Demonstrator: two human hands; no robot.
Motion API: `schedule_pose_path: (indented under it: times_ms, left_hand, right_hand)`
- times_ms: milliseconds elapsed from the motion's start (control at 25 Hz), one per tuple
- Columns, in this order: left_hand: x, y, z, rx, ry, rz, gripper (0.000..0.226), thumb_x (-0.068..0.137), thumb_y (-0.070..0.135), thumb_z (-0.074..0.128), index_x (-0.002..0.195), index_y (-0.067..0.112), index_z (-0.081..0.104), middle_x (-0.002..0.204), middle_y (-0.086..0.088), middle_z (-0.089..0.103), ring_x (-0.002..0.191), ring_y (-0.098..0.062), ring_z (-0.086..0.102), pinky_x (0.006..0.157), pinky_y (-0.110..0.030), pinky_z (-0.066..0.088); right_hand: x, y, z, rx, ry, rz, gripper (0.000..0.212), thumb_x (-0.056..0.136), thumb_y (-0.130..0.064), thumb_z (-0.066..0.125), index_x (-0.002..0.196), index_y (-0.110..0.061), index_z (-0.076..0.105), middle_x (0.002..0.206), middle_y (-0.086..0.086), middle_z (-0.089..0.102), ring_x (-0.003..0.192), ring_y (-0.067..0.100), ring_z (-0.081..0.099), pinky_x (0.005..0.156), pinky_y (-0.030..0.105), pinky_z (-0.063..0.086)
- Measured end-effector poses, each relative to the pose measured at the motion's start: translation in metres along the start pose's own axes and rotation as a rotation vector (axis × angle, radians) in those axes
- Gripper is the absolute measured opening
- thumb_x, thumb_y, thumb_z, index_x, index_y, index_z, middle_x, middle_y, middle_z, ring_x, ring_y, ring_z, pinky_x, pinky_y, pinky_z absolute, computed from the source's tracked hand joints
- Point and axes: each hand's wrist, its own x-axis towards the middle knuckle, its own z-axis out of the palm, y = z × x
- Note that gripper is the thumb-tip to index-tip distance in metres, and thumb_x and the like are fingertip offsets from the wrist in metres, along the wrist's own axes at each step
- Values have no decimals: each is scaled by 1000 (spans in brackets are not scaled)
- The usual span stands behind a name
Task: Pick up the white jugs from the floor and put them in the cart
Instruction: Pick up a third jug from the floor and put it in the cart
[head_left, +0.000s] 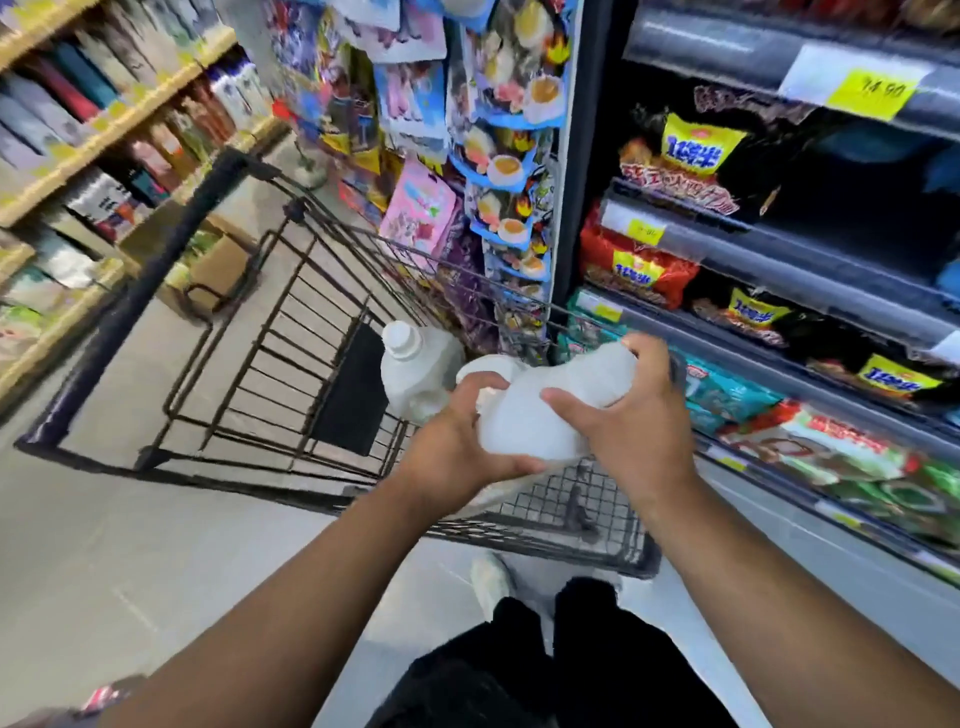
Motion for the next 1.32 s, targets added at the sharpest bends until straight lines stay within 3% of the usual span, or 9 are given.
schedule_pose_path:
  times_ms: [200,320,480,640,760,880,1080,1240,1320]
  left_hand:
    - [41,-33,18,-43,-147,-50,78,41,55,87,104,60,40,110,4,61,102,-24,64,84,-41,57]
    - [58,-48,30,23,-246,-71,83,42,58,85,110,55,39,107,0,66,100,-21,65,87,-44,55]
    - [84,-75,40,101,-335,-93,78,59,33,92,113,48,38,104,1,67,97,-21,65,88,-41,55]
    - [106,-102,48,161,-393,-89,80,61,27,92,119,41,40,103,2,67,97,-21,64,84,-31,54]
    - [124,-124,56,199,-429,-73,82,60,27,92,120,43,38,100,0,69,95,-25,65,85,-37,55]
    - [137,-141,64,216,-468,-76,82,60,25,92,111,50,34,102,-1,70,97,-26,66,86,-44,56]
    - [153,-156,64,215,-506,-65,81,61,26,92,116,46,36,103,0,68,97,-22,63,88,-34,54]
    - [149,-164,51,258,-469,-24,89,62,20,91,135,32,42,102,7,61,98,-19,60,88,-28,50]
    - [143,-171,41,275,-424,-41,88,63,17,90,137,33,45,108,9,62,102,-17,59,91,-27,48]
  right_hand:
    - [12,37,29,-41,-26,53,79,62,-41,87,127,-21,47,111,4,62,100,28,58,75,30,39]
    - [13,63,44,-53,-12,127,72,62,-41,86,122,-21,51,102,1,59,97,27,58,71,28,37]
    - [18,93,74,-62,-3,208,68,61,-40,87,117,-19,53,108,6,61,95,24,54,70,25,34]
    - [18,114,104,-48,36,247,65,61,-37,87,113,-17,55,104,1,58,89,15,46,68,22,31]
    - [20,131,126,-65,45,268,62,63,-39,86,111,-17,54,100,-2,56,88,16,48,70,24,33]
    - [21,142,144,-112,77,293,63,62,-41,85,112,-18,54,108,5,61,96,24,55,70,25,34]
    - [26,146,163,-141,131,299,65,62,-40,84,115,-16,54,112,9,60,100,29,54,74,29,39]
    - [24,136,171,-155,3,289,65,65,-40,83,118,-20,51,118,8,54,107,26,49,81,33,42]
    - [22,132,180,-191,-81,220,67,64,-44,84,117,-20,52,120,7,54,109,26,48,83,34,43]
